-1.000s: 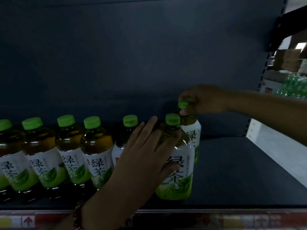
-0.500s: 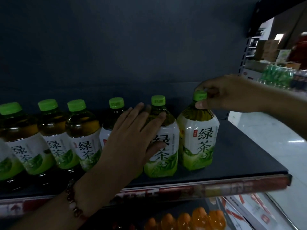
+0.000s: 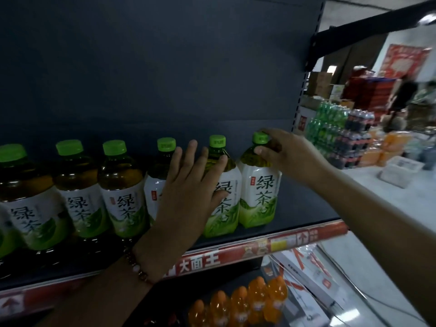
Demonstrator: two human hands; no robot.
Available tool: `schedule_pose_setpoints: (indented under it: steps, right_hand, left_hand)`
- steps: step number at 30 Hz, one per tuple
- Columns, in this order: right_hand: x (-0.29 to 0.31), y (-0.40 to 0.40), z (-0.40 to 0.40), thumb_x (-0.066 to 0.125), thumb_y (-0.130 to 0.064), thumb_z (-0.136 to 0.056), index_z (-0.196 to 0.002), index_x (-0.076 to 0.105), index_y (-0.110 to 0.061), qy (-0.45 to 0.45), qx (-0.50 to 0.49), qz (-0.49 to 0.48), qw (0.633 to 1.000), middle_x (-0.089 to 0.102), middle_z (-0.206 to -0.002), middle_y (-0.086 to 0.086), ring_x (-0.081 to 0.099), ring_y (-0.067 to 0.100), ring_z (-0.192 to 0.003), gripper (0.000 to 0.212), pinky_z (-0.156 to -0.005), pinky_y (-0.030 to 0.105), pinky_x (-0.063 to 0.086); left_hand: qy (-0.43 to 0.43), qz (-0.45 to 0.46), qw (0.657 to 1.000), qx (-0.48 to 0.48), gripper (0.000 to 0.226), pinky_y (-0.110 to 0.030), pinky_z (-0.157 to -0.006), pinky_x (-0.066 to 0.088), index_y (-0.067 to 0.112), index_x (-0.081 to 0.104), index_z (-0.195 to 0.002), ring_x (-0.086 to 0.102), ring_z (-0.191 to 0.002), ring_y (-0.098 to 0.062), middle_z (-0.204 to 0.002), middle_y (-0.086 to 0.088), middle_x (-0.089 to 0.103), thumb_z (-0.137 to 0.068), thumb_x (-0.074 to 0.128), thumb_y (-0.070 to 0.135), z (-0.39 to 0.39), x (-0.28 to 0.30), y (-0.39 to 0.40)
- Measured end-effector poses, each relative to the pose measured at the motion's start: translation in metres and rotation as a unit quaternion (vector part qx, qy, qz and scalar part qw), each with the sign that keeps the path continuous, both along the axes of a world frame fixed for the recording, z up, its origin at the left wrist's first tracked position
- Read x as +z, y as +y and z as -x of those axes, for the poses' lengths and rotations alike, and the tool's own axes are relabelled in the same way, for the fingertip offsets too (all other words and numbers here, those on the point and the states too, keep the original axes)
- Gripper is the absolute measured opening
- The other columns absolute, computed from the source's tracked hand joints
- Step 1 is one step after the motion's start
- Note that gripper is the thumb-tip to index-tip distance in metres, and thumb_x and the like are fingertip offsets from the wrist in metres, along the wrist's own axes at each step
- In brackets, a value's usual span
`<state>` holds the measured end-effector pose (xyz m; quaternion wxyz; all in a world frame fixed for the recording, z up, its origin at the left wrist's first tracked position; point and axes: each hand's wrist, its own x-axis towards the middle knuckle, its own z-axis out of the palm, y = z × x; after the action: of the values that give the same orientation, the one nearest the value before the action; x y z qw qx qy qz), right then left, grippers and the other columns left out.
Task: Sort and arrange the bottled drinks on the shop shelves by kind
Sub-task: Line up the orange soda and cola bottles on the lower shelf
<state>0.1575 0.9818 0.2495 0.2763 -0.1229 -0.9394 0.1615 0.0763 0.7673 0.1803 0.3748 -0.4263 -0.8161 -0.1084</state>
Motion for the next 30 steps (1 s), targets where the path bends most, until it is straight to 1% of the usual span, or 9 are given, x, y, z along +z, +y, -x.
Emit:
schedule_pose_setpoints:
  steps: [3,7,8,11,14,20,23,26,30]
  right_hand:
    - [-0.01,-0.008,-0.001,0.052,-0.047,-0.093,-0.14,0.041,-0.031,0.029,-0.027,0.013,0.999,0.068,-0.116,0.003,0.065,0.026,-0.102,0.051,-0.084,0.039,0.054]
    - [-0.022,-0.027,-0.016,0.048,-0.038,-0.097,-0.154,0.013,-0.023,0.018,-0.034,-0.016,0.999,0.064,-0.121,0.008,0.063,0.027,-0.101,0.068,-0.072,0.033,0.049]
    - [-0.026,-0.033,-0.026,0.051,-0.034,-0.097,-0.154,0.012,-0.023,0.013,-0.019,-0.029,0.999,0.06,-0.127,0.007,0.06,0.027,-0.106,0.07,-0.076,0.033,0.048]
    - [-0.048,-0.04,-0.063,0.058,-0.024,-0.091,-0.148,0.031,-0.024,0.008,0.037,-0.149,0.988,0.037,-0.151,0.002,0.039,0.023,-0.135,0.063,-0.109,0.032,0.032]
    - [-0.092,-0.032,-0.106,0.053,-0.032,-0.091,-0.14,0.044,-0.028,-0.027,0.074,-0.208,0.975,0.038,-0.151,-0.001,0.034,0.021,-0.139,0.051,-0.116,0.04,0.027]
    - [-0.225,0.02,-0.171,0.056,-0.039,-0.092,-0.145,0.035,-0.035,-0.19,0.082,-0.118,0.971,0.03,-0.156,-0.005,0.023,0.018,-0.145,0.058,-0.113,0.03,0.012]
    - [-0.298,0.055,-0.172,0.054,-0.042,-0.093,-0.149,0.021,-0.039,-0.256,0.05,-0.06,0.964,0.015,-0.16,-0.008,0.013,0.019,-0.148,0.065,-0.118,0.037,0.017]
    - [-0.381,0.089,-0.152,0.059,-0.041,-0.09,-0.151,0.012,-0.038,-0.28,0.017,0.015,0.96,0.013,-0.161,-0.003,0.015,0.022,-0.148,0.078,-0.117,0.043,0.028]
    - [-0.48,0.123,-0.109,0.075,-0.033,-0.079,-0.151,0.016,-0.025,-0.191,-0.007,0.137,0.972,0.025,-0.156,0.001,0.027,0.017,-0.14,0.093,-0.107,0.033,0.032]
  left_hand:
    - [0.004,-0.011,1.0,0.006,0.066,-0.06,-0.115,0.023,0.013,0.051,-0.141,0.034,-0.14,-0.044,-0.141,-0.023,0.052,-0.085,0.07,0.041,-0.002,-0.001,0.002]
    - [0.019,-0.038,0.999,0.021,0.06,-0.052,-0.103,0.033,0.013,0.055,-0.136,0.047,-0.125,-0.041,-0.133,-0.02,0.054,-0.083,0.074,0.032,-0.016,-0.001,0.002]
    - [0.026,-0.047,0.998,0.017,0.055,-0.051,-0.1,0.034,0.013,0.057,-0.134,0.048,-0.122,-0.04,-0.132,-0.019,0.054,-0.084,0.074,0.027,-0.023,-0.003,0.002]
    - [0.022,-0.071,0.997,-0.024,0.045,-0.051,-0.098,0.035,0.015,0.06,-0.131,0.048,-0.123,-0.038,-0.133,-0.016,0.053,-0.087,0.068,0.02,-0.052,-0.024,0.0]
    - [-0.053,-0.053,0.995,-0.069,0.042,-0.047,-0.101,0.039,0.018,0.06,-0.129,0.049,-0.123,-0.032,-0.132,-0.01,0.054,-0.089,0.063,0.028,-0.093,-0.076,-0.003]
    - [-0.321,0.059,0.945,-0.013,0.051,-0.043,-0.093,0.047,0.034,0.05,-0.136,0.056,-0.116,-0.026,-0.133,0.004,0.05,-0.086,0.052,0.041,-0.16,-0.219,0.032]
    - [-0.377,0.102,0.92,0.032,0.066,-0.042,-0.112,0.027,0.038,0.019,-0.153,0.03,-0.14,-0.029,-0.158,0.001,0.021,-0.094,0.05,0.042,-0.166,-0.278,0.071]
    - [-0.357,0.131,0.923,0.06,0.08,-0.049,-0.121,0.006,0.038,-0.002,-0.155,0.004,-0.149,-0.034,-0.163,-0.011,0.004,-0.095,0.051,0.044,-0.141,-0.338,0.116]
    - [-0.248,0.182,0.945,0.107,0.095,-0.059,-0.118,0.002,0.03,-0.004,-0.155,0.007,-0.148,-0.043,-0.16,-0.024,0.013,-0.087,0.053,0.063,-0.086,-0.41,0.172]
